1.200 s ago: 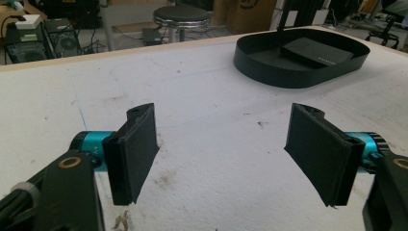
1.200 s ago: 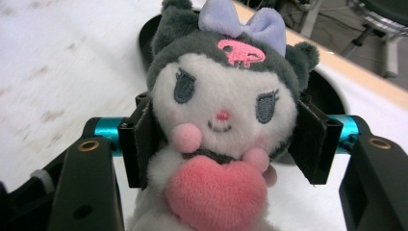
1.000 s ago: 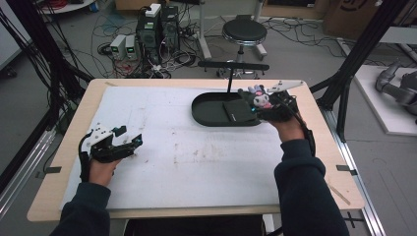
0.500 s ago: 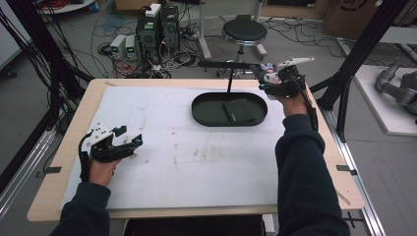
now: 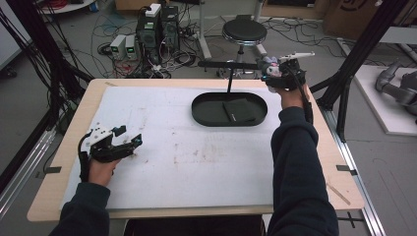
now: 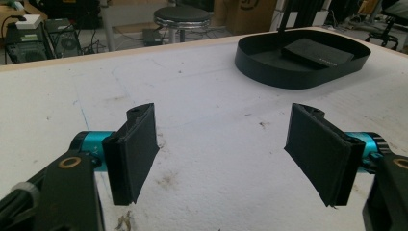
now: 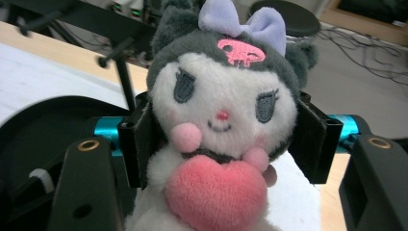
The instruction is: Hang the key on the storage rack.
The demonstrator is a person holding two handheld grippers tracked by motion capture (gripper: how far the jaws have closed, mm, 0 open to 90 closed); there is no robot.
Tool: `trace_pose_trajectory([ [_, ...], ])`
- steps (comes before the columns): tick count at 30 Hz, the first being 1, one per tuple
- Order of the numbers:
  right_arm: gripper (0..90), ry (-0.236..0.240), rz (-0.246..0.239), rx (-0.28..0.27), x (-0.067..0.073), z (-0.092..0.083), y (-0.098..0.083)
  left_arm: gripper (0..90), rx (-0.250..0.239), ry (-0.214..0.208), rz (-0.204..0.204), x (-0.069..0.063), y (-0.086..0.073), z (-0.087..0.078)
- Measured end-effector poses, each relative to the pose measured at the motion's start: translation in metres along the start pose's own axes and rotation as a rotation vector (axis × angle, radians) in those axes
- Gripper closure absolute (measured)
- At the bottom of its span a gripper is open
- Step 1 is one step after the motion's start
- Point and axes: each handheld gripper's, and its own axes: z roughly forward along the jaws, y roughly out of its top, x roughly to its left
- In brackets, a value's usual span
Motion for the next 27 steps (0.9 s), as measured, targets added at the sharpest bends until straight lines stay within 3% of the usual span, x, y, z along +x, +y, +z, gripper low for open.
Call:
trace_pose_trajectory([
  [9,35.3,-0.100,-0.002,0.100,-0.006,0.004,-0.013,26.3,0.000,0.003,0.001,0.000,0.000,-0.001],
  [17,36.0,-0.062,0.011,0.160,0.004,0.025,-0.044,26.3,0.006,0.002,0.005,-0.001,0.000,0.000],
  [22,36.1,-0.037,-0.007,0.166,0.018,0.041,-0.046,26.3,0.008,0.002,0.004,0.000,0.000,0.000],
  [27,36.1,-0.007,0.029,0.156,0.023,0.052,-0.048,26.3,0.010,0.002,0.006,0.000,-0.001,0.000],
])
